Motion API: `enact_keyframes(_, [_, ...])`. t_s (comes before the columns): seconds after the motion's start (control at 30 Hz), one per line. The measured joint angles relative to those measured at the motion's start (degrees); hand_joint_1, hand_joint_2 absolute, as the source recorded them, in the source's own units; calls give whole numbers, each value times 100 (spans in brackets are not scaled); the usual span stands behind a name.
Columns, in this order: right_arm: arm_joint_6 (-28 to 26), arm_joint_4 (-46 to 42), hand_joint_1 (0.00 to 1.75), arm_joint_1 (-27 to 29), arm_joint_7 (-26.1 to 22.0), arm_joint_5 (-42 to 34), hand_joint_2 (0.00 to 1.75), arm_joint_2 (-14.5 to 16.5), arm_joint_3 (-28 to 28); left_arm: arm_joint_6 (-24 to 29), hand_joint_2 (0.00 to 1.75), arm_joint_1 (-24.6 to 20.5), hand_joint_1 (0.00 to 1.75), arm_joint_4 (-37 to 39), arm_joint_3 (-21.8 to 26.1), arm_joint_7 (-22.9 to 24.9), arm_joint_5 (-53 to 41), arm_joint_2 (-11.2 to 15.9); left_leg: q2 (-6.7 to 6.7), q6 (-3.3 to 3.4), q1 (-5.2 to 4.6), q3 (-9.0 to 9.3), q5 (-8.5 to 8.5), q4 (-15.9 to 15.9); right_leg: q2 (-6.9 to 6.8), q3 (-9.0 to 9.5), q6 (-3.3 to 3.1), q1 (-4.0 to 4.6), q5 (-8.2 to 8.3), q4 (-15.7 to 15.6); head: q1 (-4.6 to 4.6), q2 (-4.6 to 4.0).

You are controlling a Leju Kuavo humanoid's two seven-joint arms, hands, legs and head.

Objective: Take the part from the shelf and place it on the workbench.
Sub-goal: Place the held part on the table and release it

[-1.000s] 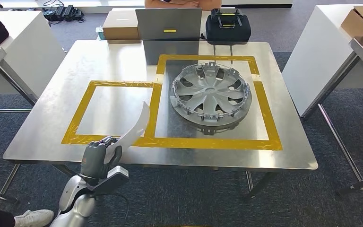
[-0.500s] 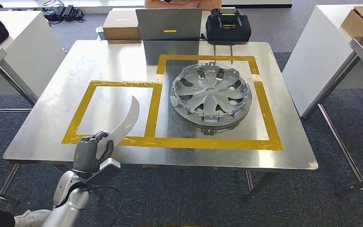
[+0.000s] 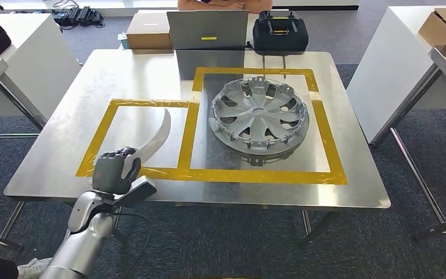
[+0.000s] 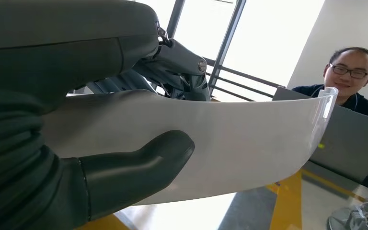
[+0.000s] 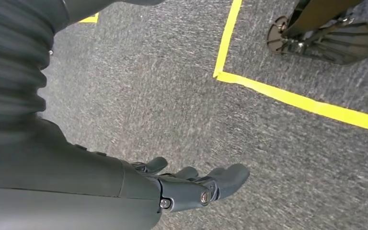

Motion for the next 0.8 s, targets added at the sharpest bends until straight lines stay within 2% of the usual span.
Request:
enact_keyframes(0.5, [123,0,0,-127,99,163,175,67,96,137,175,-1066,175,1679,-5,133,-68,79,-1,1,0,1,2,3,0,2,-2,0,4,0,0,0])
enact_keyframes(0.8, [191,0,0,-142,161,244,175,74,135,-5,175,-1656,175,2563,-5,217,127,120,-1,2,0,11,4,2,-1,14,-2,0,5,0,0,0])
